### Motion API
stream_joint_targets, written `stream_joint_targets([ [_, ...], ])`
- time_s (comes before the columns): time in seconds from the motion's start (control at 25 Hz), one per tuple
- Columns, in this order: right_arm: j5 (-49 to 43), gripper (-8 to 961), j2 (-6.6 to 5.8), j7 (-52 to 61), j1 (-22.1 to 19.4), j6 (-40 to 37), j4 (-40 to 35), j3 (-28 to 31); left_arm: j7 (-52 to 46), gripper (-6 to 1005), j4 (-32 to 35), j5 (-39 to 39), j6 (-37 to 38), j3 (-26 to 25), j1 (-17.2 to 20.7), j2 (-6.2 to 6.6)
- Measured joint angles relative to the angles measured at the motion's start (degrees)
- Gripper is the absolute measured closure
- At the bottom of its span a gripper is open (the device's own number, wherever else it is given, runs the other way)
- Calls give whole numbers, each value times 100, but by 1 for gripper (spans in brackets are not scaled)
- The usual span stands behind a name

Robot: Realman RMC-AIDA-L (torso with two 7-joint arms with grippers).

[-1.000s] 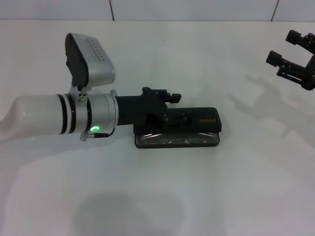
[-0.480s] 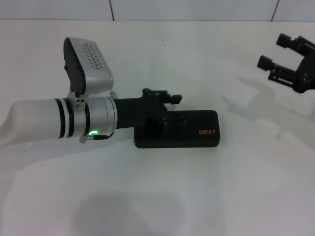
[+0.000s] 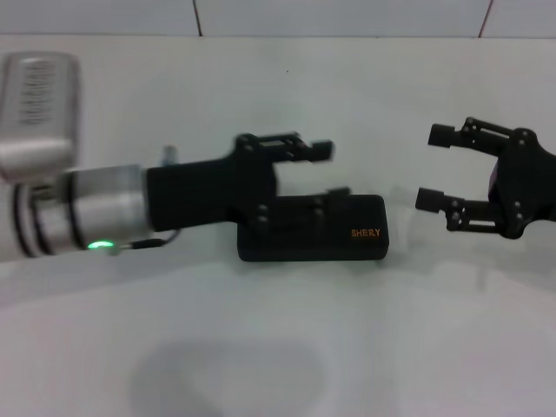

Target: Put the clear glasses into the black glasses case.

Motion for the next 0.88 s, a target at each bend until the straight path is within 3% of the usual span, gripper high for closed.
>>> stream_joint_targets([
  [0.12,-124,120,1,-7,13,-35,-46,-31,126,396,16,22,382,-437,240,24],
  [0.32,-314,118,46,21,137,-2,-87,-38,218,303,12,32,819,-661,469,104],
  [0.4,-419,117,57,20,187,1,-88,-42,302,191,-8,19,856,-689,532,111],
  [0.88,-597,112,250,-352,211,44,-159,-47,1031,200,-118,39,1052,-735,807,-16],
])
